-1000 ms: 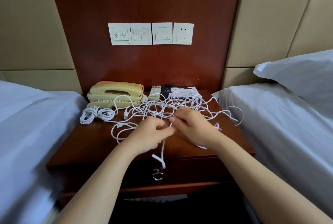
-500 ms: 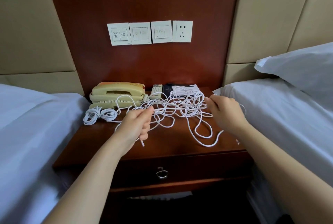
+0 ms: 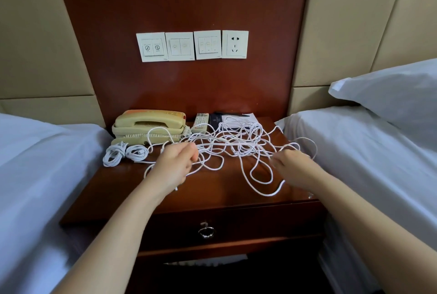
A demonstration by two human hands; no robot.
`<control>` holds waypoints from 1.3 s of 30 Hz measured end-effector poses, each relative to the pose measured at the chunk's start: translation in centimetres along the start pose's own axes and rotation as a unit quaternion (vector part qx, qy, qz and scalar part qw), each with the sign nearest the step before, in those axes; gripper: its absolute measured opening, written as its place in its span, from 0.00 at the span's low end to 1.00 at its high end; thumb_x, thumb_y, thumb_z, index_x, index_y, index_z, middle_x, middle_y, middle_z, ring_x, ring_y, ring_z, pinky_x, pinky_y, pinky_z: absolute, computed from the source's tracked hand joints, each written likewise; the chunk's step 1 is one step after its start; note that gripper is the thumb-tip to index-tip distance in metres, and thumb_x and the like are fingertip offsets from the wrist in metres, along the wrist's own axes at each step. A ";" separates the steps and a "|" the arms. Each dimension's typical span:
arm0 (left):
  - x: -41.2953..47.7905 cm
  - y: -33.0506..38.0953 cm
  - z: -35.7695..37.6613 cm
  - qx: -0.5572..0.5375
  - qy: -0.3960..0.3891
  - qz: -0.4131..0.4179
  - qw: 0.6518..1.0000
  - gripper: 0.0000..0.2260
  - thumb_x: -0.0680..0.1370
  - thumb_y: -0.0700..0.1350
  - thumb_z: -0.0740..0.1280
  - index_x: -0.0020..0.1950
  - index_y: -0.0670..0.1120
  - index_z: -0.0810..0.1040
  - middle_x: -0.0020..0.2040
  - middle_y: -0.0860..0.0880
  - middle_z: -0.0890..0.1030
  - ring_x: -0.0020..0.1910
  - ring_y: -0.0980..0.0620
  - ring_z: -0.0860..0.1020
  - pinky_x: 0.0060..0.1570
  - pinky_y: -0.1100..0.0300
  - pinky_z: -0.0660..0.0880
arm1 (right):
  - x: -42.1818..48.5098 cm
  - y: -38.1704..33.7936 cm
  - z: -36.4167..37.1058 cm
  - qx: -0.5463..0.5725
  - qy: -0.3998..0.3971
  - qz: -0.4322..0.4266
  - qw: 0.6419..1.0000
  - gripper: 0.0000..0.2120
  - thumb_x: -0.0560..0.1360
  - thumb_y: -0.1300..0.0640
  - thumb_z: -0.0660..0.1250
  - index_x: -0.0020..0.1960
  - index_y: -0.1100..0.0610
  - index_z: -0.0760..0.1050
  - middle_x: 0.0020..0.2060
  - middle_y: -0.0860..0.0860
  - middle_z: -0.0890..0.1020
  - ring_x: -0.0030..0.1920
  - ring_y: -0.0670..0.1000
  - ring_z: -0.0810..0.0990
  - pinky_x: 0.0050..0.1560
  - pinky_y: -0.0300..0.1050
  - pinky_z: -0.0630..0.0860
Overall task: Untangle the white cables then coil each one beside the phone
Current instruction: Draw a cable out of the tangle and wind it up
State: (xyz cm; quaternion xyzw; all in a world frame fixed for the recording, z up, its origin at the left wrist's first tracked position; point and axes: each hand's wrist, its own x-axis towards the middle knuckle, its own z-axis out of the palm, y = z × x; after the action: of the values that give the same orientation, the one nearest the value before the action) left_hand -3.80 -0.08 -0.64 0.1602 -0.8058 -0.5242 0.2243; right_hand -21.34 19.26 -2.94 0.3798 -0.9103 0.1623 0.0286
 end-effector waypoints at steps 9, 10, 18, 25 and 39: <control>-0.3 0.2 3.7 0.151 -0.053 0.116 0.980 0.17 0.82 0.44 0.56 0.32 0.49 0.69 0.25 0.55 0.67 0.26 0.59 0.65 0.31 0.62 0.61 | -0.6 -5.8 0.0 0.278 0.054 -0.126 0.951 0.16 0.79 0.67 0.55 0.57 0.58 0.78 0.51 0.50 0.82 0.54 0.46 0.78 0.57 0.35 0.69; -0.2 0.1 3.8 0.149 -0.042 0.122 0.980 0.17 0.81 0.44 0.56 0.32 0.49 0.68 0.24 0.56 0.68 0.26 0.59 0.65 0.31 0.63 0.60 | -0.6 -6.1 -0.1 0.284 0.033 -0.140 0.948 0.14 0.80 0.65 0.56 0.50 0.55 0.79 0.44 0.50 0.82 0.47 0.45 0.78 0.52 0.37 0.71; 0.1 0.1 2.9 0.077 -0.082 0.041 0.993 0.20 0.81 0.49 0.58 0.29 0.46 0.67 0.20 0.55 0.62 0.20 0.58 0.60 0.25 0.62 0.57 | -0.4 -5.9 -1.6 0.185 0.109 -0.203 0.955 0.21 0.76 0.53 0.67 0.28 0.51 0.63 0.22 0.46 0.63 0.28 0.47 0.64 0.31 0.38 0.59; -1.7 1.6 3.1 -0.182 -0.237 -0.096 0.950 0.21 0.83 0.51 0.53 0.30 0.47 0.61 0.26 0.53 0.55 0.22 0.58 0.53 0.22 0.67 0.51 | -0.6 -6.2 -1.3 0.154 0.200 -0.196 0.947 0.17 0.74 0.45 0.62 0.30 0.51 0.66 0.20 0.46 0.64 0.27 0.47 0.65 0.30 0.42 0.60; 0.3 2.1 1.0 -0.497 0.061 -0.099 0.860 0.19 0.83 0.47 0.51 0.31 0.48 0.59 0.23 0.54 0.56 0.18 0.57 0.54 0.18 0.65 0.53 | -3.3 -10.6 0.7 0.017 -0.042 -0.251 0.967 0.15 0.81 0.47 0.54 0.38 0.51 0.63 0.31 0.47 0.67 0.37 0.56 0.67 0.41 0.48 0.69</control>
State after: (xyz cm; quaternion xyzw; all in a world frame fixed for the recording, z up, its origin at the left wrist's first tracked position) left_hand -4.65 1.40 1.03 0.1375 -0.4025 -0.8638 0.2700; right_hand -11.46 14.32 -1.28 0.6034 -0.7830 0.1493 0.0238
